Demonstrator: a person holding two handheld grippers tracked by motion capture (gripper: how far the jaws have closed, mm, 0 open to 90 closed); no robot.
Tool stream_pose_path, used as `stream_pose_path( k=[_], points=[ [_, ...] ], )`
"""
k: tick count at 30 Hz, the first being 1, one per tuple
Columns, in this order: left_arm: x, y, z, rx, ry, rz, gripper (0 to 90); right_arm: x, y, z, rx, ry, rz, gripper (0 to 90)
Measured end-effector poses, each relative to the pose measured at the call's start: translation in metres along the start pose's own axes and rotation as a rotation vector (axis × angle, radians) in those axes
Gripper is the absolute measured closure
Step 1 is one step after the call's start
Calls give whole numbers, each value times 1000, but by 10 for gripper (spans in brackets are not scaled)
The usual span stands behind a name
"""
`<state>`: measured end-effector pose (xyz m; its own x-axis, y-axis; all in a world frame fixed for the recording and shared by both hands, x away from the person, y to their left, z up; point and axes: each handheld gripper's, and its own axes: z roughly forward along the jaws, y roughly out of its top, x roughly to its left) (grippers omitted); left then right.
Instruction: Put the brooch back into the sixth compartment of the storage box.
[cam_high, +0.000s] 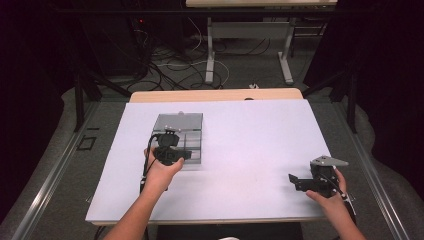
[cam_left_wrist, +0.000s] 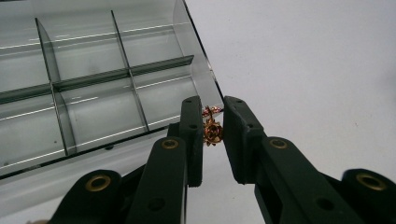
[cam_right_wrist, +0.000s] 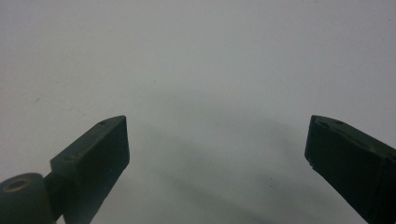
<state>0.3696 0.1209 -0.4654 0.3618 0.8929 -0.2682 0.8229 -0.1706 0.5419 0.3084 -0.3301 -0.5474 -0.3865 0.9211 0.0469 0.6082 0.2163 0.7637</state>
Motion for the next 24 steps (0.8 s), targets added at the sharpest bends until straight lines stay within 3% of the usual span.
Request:
stream_pose_path(
  k=[24],
  points=[
    [-4, 15, 10, 40, -9, 15, 787, 0, 0, 0, 0, 1, 0, 64]
  ],
)
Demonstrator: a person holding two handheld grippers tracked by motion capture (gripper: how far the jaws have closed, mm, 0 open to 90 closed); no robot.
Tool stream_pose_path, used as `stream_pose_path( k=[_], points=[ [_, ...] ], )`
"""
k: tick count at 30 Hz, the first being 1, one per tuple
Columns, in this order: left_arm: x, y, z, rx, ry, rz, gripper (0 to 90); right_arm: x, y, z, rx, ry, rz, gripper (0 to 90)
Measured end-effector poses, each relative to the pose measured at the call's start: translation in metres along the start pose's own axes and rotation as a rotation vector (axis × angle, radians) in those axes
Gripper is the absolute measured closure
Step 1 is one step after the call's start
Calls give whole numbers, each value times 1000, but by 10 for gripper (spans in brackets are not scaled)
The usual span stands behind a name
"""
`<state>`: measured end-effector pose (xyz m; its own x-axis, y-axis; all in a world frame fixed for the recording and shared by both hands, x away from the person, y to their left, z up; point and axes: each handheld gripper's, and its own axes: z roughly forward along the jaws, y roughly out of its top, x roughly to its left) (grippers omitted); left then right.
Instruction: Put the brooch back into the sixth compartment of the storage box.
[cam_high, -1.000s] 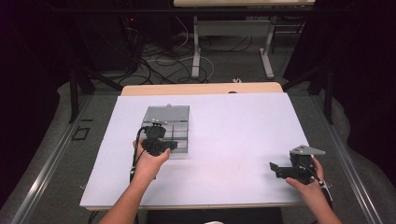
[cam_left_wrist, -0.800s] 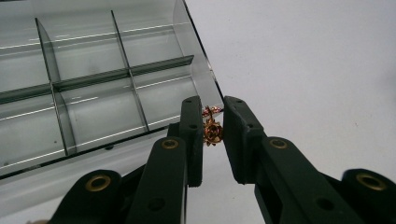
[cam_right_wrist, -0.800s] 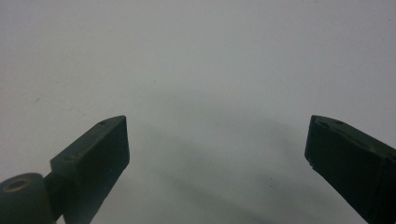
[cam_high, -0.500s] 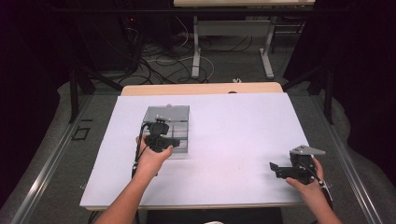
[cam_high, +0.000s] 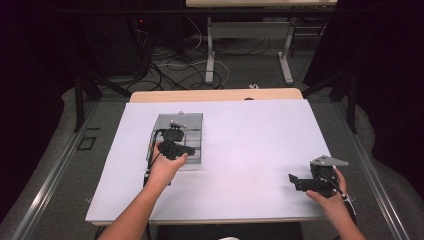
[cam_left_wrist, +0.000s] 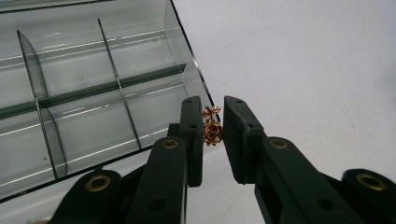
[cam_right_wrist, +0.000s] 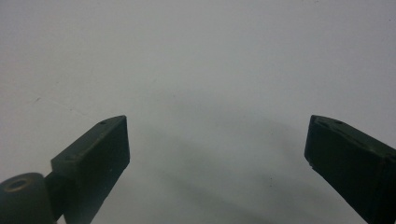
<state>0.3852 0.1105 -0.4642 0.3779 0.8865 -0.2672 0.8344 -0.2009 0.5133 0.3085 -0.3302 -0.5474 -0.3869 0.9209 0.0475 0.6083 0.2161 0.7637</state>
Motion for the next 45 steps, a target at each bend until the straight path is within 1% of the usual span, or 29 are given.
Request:
stream_pose_path(
  k=[3, 4, 5, 9, 10, 15, 18, 22, 23, 27, 28, 30, 34, 40, 43, 45],
  points=[
    [0, 1, 2, 5, 1, 1, 787, 0, 0, 0, 0, -1, -1, 65],
    [0, 2, 3, 7, 0, 9, 787, 0, 0, 0, 0, 0, -2, 65],
    [-1, 2, 4, 10, 2, 1, 787, 0, 0, 0, 0, 0, 1, 65],
    [-1, 3, 7, 20, 6, 3, 787, 1, 0, 0, -2, -4, 0, 65],
    [-1, 3, 8, 22, 6, 6, 787, 0, 0, 0, 0, 1, 0, 65],
    [1, 5, 12, 29, 6, -6, 787, 0, 0, 0, 0, 2, -1, 65],
    [3, 5, 14, 34, 10, -5, 787, 1, 0, 0, -1, -4, 0, 65],
    [5, 5, 18, 41, 12, -5, 787, 1, 0, 0, 1, 1, 2, 66],
    [5, 5, 18, 45, 12, -14, 787, 1, 0, 0, 0, 1, 2, 66],
    [7, 5, 22, 59, 15, -15, 787, 1, 0, 1, -2, -5, -1, 66],
    [8, 5, 23, 64, 17, -14, 787, 1, 0, 1, 1, 1, 1, 66],
    [8, 5, 25, 65, 16, -24, 787, 1, 0, 1, 1, 0, 1, 66],
    [10, 5, 28, 77, 22, -22, 787, 1, 0, 1, 0, 1, 1, 66],
    [11, 6, 33, 76, 34, -38, 787, 1, 0, 1, 1, 4, -5, 66],
    [13, 7, 35, 76, 40, -37, 787, 1, 0, 1, 1, 5, -7, 66],
    [13, 7, 36, 79, 45, -50, 787, 1, 0, 1, 1, 4, -8, 66]
  ],
)
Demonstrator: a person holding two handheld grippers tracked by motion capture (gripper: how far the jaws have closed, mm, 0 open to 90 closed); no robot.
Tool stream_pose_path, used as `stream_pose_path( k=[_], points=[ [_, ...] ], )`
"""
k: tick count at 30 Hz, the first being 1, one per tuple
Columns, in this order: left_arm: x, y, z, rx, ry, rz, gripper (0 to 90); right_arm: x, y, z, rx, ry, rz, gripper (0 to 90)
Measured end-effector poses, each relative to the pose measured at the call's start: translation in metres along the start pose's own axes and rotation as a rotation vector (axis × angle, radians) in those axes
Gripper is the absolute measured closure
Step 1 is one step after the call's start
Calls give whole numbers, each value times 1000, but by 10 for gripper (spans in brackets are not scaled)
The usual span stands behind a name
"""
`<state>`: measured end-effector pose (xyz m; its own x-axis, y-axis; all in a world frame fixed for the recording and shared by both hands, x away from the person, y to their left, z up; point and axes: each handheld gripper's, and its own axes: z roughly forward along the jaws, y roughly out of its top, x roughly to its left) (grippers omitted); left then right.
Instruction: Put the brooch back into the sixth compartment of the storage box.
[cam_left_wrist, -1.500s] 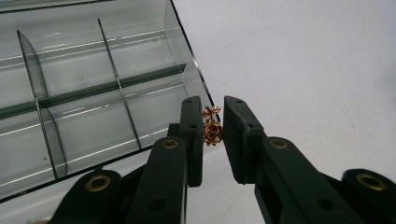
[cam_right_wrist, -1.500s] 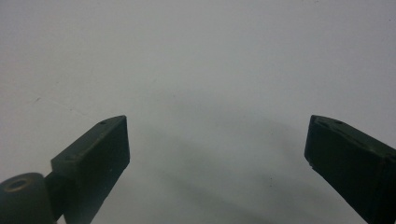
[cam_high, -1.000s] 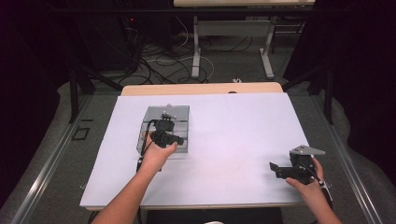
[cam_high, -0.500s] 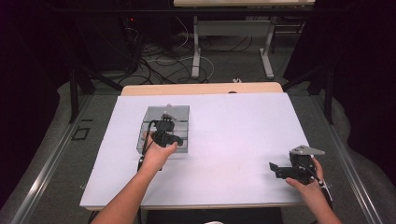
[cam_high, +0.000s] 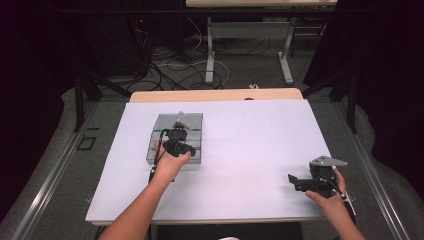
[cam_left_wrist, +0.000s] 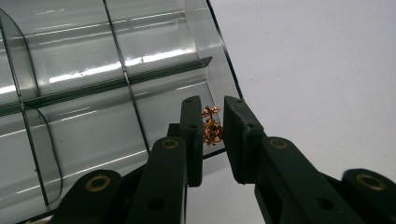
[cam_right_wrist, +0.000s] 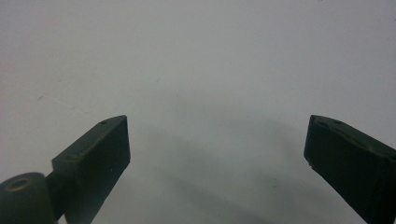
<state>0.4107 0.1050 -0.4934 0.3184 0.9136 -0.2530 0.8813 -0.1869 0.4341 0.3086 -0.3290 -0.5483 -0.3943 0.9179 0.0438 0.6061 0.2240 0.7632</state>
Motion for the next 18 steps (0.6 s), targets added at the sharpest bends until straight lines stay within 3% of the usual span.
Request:
stream_pose_path(
  k=[18],
  points=[
    [6, 3, 8, 14, 15, -10, 786, 0, 0, 0, 2, 3, 0, 67]
  ],
)
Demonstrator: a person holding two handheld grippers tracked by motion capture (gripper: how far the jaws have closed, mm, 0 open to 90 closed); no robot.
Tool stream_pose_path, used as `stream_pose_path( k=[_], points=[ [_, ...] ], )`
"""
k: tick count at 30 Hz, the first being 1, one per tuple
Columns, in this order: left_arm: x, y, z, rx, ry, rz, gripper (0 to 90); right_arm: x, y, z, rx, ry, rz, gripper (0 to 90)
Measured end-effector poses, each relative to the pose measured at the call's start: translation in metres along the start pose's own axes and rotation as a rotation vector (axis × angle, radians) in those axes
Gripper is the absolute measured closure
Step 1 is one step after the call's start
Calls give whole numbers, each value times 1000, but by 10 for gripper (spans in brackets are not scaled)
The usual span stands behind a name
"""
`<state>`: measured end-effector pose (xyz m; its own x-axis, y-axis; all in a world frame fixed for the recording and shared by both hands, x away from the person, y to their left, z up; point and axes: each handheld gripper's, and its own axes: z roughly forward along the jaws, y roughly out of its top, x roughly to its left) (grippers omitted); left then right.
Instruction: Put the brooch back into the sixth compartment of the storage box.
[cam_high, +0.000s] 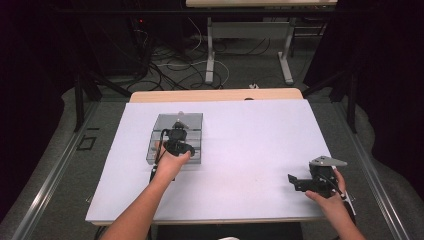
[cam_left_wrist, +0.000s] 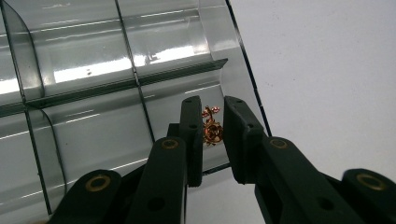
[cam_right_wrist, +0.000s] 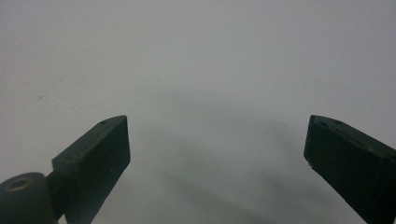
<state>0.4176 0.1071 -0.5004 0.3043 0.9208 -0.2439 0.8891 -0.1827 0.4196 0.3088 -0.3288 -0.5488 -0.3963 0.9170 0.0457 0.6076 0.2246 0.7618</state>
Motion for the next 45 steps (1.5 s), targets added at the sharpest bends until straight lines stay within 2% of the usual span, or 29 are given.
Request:
stream_pose_path(
  k=[4, 22, 45],
  points=[
    [0, 0, 1, -2, 4, -13, 786, 0, 0, 0, 1, 1, 2, 67],
    [0, 0, 1, -4, 8, -11, 776, 0, 0, 0, 1, 1, 0, 67],
    [2, -5, -8, -37, -18, -11, 629, 1, 0, 2, 1, -2, 3, 67]
  ],
)
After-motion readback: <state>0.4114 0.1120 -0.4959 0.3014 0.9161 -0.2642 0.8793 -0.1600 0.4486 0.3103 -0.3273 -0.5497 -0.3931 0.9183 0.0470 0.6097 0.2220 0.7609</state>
